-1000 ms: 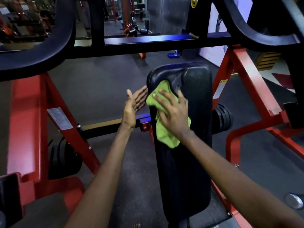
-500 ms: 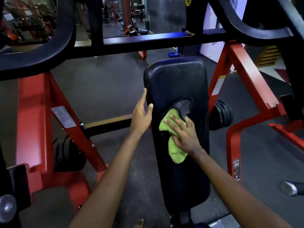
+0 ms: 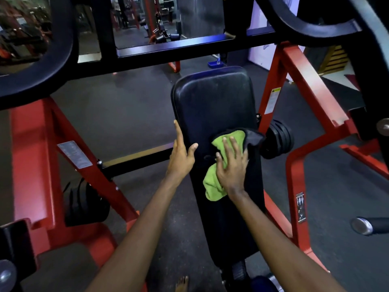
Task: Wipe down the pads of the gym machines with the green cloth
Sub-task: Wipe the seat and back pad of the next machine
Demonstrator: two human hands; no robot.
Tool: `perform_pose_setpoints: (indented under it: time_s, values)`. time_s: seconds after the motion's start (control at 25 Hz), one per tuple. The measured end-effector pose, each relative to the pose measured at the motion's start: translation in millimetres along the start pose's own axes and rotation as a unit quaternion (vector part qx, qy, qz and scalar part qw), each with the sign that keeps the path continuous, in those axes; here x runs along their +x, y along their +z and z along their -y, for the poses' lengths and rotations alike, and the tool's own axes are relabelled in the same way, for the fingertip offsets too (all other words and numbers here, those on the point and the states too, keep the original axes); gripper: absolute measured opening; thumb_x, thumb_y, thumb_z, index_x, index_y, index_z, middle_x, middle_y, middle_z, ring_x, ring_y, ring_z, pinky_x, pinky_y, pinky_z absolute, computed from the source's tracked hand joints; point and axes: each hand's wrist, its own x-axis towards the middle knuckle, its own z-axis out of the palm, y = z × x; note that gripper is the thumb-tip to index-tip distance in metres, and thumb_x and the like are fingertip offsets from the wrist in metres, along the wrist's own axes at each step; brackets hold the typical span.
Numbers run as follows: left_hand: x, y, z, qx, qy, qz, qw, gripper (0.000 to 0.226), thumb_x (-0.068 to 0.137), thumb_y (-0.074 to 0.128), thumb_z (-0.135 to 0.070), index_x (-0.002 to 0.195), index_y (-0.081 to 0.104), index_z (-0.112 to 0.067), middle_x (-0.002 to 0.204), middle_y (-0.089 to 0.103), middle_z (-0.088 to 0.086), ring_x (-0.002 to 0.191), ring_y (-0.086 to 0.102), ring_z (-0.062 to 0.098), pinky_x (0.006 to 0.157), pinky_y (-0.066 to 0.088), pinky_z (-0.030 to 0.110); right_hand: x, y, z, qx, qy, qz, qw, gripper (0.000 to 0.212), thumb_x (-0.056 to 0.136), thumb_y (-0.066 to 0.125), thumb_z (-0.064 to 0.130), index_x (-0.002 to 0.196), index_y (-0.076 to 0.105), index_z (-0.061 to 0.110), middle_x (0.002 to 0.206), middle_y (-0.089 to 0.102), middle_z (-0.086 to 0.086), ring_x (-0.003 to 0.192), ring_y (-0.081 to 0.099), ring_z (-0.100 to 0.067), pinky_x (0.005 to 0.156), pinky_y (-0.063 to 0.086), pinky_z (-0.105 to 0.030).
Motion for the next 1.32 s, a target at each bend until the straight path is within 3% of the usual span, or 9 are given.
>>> perform_pose_setpoints:
  time_s: [0.12, 0.28, 0.44, 0.6, 0.72, 0.88, 1.0, 1.12, 1.32]
  values:
    - [1, 1, 1, -0.01, 0.009, 0.001, 1.0, 0.089, 0.103, 0.052, -0.042, 0.154, -0.022, -0.041, 0.167, 0.012, -0.006, 0.15, 0.024, 0.02, 0.118, 0.032, 0.048, 50, -17, -19, -0.036, -0.092, 0.011, 0.995, 0.056, 0.097, 0.064, 0.021, 0.151, 0.05, 0.022, 0.16, 0.041, -0.003, 0.148, 0.039, -0.023, 0.125, 0.019, -0.045]
    - [-1, 2, -4, -0.01, -0.01, 0.014, 1.0, 0.089, 0.104, 0.05, -0.039, 0.154, -0.023, -0.038, 0.164, 0.02, 0.005, 0.148, 0.025, 0.022, 0.112, 0.028, 0.035, 72, -27, -30, -0.009, -0.017, -0.033, 0.999, 0.054, 0.099, 0.064, 0.027, 0.15, 0.05, 0.024, 0.159, 0.042, 0.0, 0.148, 0.037, -0.018, 0.125, 0.014, -0.038]
    - [-1, 4, -2, -0.019, -0.014, 0.009, 1.0, 0.089, 0.104, 0.051, -0.036, 0.154, -0.023, -0.037, 0.163, 0.021, 0.005, 0.146, 0.027, 0.019, 0.109, 0.027, 0.029, 1, -19, -47, 0.035, 0.105, -0.043, 0.993, 0.055, 0.102, 0.061, 0.032, 0.153, 0.045, 0.024, 0.163, 0.035, 0.002, 0.151, 0.031, -0.019, 0.124, 0.021, -0.054]
    - [-1, 4, 0, -0.014, -0.012, 0.004, 1.0, 0.09, 0.104, 0.052, -0.036, 0.153, -0.023, -0.041, 0.163, 0.021, 0.006, 0.146, 0.028, 0.016, 0.111, 0.029, 0.032, -23, -15, -54, 0.028, 0.109, -0.029, 0.993, 0.049, 0.105, 0.054, 0.034, 0.152, 0.046, 0.021, 0.161, 0.038, 0.0, 0.151, 0.031, -0.019, 0.123, 0.019, -0.058]
    - [0, 4, 1, -0.015, -0.004, 0.003, 1.0, 0.09, 0.104, 0.052, -0.033, 0.155, -0.021, -0.036, 0.166, 0.015, 0.003, 0.137, 0.02, -0.004, 0.113, 0.025, 0.026, 18, -13, -43, 0.014, 0.092, -0.048, 0.994, 0.043, 0.107, 0.052, 0.032, 0.149, 0.052, 0.024, 0.156, 0.046, 0.003, 0.149, 0.036, -0.02, 0.126, 0.017, -0.05]
    - [1, 6, 1, -0.017, -0.001, -0.006, 1.0, 0.089, 0.104, 0.051, -0.035, 0.155, -0.021, -0.038, 0.166, 0.016, 0.006, 0.143, 0.023, 0.004, 0.113, 0.025, 0.027, 46, -19, -38, 0.016, 0.088, -0.027, 0.996, 0.046, 0.107, 0.052, 0.039, 0.151, 0.048, 0.032, 0.159, 0.041, 0.01, 0.15, 0.033, -0.021, 0.123, 0.006, -0.028]
    - [-2, 7, 1, -0.023, -0.007, -0.002, 1.0, 0.088, 0.104, 0.05, -0.037, 0.153, -0.023, -0.043, 0.166, 0.017, 0.007, 0.149, 0.026, 0.02, 0.114, 0.028, 0.033, 3, -22, -54, 0.033, 0.107, -0.036, 0.993, 0.052, 0.105, 0.057, 0.035, 0.155, 0.043, 0.024, 0.162, 0.037, 0.004, 0.152, 0.03, -0.016, 0.127, 0.014, -0.044]
    - [-2, 8, 3, -0.021, -0.016, -0.009, 1.0, 0.088, 0.104, 0.05, -0.037, 0.153, -0.022, -0.043, 0.162, 0.025, 0.009, 0.145, 0.032, 0.023, 0.11, 0.03, 0.03, -42, -18, -73, 0.062, 0.183, -0.067, 0.979, 0.053, 0.104, 0.058, 0.034, 0.154, 0.043, 0.024, 0.16, 0.038, 0.003, 0.149, 0.031, -0.019, 0.117, 0.031, -0.058]
    - [-2, 9, 1, -0.019, -0.014, -0.015, 1.0, 0.087, 0.104, 0.05, -0.036, 0.154, -0.021, -0.04, 0.161, 0.026, 0.007, 0.144, 0.033, 0.021, 0.107, 0.03, 0.028, -14, -6, -65, 0.053, 0.193, -0.138, 0.97, 0.039, 0.102, 0.058, 0.018, 0.14, 0.061, 0.022, 0.144, 0.054, -0.001, 0.13, 0.047, -0.029, 0.109, 0.038, -0.053]
